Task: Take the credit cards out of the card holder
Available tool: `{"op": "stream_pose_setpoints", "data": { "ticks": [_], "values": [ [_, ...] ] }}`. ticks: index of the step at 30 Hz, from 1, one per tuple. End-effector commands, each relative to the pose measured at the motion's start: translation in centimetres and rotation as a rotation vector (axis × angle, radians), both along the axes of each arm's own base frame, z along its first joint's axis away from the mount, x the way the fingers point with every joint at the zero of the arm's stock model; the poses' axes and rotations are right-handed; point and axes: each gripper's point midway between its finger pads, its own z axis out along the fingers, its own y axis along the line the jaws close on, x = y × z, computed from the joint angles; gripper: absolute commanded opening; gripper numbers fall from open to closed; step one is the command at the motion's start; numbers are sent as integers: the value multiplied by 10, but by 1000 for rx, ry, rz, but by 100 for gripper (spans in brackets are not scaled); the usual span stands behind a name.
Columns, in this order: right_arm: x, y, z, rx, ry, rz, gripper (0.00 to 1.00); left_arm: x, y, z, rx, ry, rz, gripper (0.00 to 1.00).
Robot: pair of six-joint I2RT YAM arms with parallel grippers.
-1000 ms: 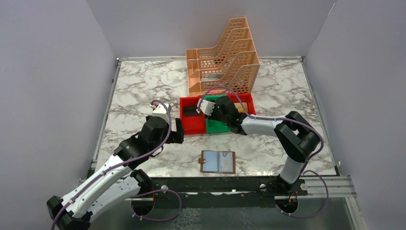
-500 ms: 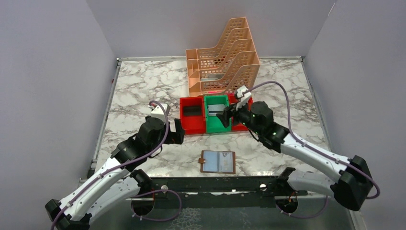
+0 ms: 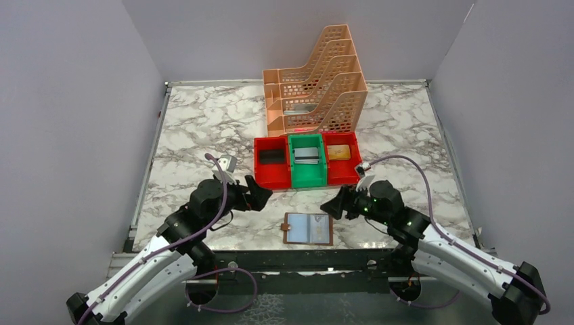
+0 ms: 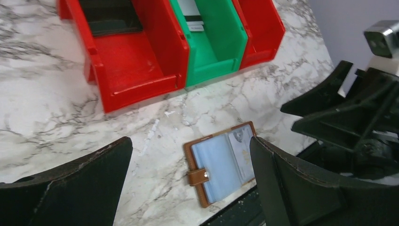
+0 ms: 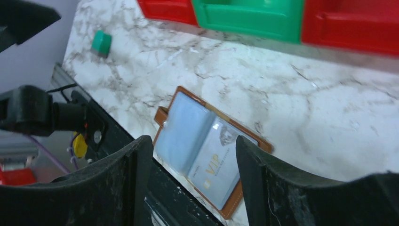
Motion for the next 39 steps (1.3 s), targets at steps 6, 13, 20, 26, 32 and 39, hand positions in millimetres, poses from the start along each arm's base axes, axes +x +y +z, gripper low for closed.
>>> {"op": "stream_pose_setpoints", "data": {
  "ticks": [6, 13, 20, 26, 32, 39],
  "values": [
    [-7, -35, -37, -93, 201, -217, 56, -40, -76, 2, -244, 83, -425, 89],
    [-45, 3, -48, -5, 201, 139, 32, -41, -104, -36, -197, 231, -526, 81],
    [-39, 0, -73, -73, 301, 71, 30, -59, -140, -56, -88, 242, -599, 68],
    [-36, -9, -80, -108, 321, 12, 28, -60, -152, -74, -32, 247, -569, 57],
    [-38, -9, -85, -79, 312, 7, 27, -66, -167, -92, 8, 282, -609, 49],
    [-42, -16, -103, -111, 378, -37, 25, -70, -176, -114, 42, 320, -597, 41]
  ]
}}
